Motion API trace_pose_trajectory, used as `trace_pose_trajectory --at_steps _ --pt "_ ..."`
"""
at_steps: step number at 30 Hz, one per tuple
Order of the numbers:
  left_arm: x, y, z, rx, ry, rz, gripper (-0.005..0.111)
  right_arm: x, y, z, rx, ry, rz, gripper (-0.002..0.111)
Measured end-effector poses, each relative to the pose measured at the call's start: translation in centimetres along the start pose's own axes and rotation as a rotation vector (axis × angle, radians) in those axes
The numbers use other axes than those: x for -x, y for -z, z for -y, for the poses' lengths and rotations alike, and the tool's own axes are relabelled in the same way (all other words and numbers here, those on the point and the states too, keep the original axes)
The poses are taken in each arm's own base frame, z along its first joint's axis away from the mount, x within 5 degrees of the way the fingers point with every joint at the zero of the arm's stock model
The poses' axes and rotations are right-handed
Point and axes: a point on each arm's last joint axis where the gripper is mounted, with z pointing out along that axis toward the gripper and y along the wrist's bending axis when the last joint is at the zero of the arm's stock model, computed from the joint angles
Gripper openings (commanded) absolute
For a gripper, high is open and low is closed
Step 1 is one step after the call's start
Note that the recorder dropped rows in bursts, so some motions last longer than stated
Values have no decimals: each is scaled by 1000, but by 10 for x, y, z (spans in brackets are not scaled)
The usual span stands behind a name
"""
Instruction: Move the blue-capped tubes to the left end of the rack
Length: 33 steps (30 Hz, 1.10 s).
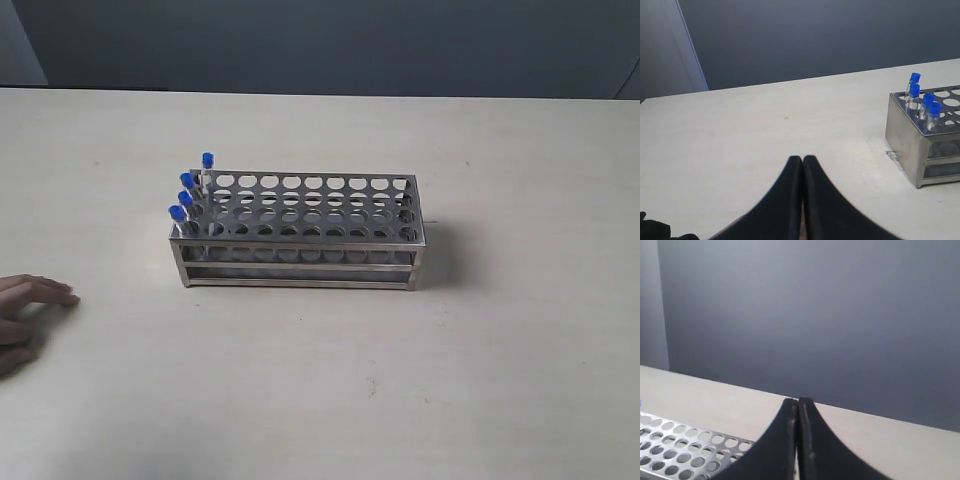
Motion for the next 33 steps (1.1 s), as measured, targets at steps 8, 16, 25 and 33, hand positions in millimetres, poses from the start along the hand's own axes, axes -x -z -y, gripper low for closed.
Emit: trace_pose_trajectory --at_steps 8,16,25,33 --pt "0 0 0 0 0 0 1 -45 25 14 -280 -136 -64 -1" --pt "0 0 0 0 0 0 1 -61 43 20 -522 -142 -201 -1" --pt "0 0 0 0 0 0 1 -83 41 22 -576 -127 -268 -1" --pt "0 0 0 0 0 0 1 -104 37 22 -561 -190 -272 -1"
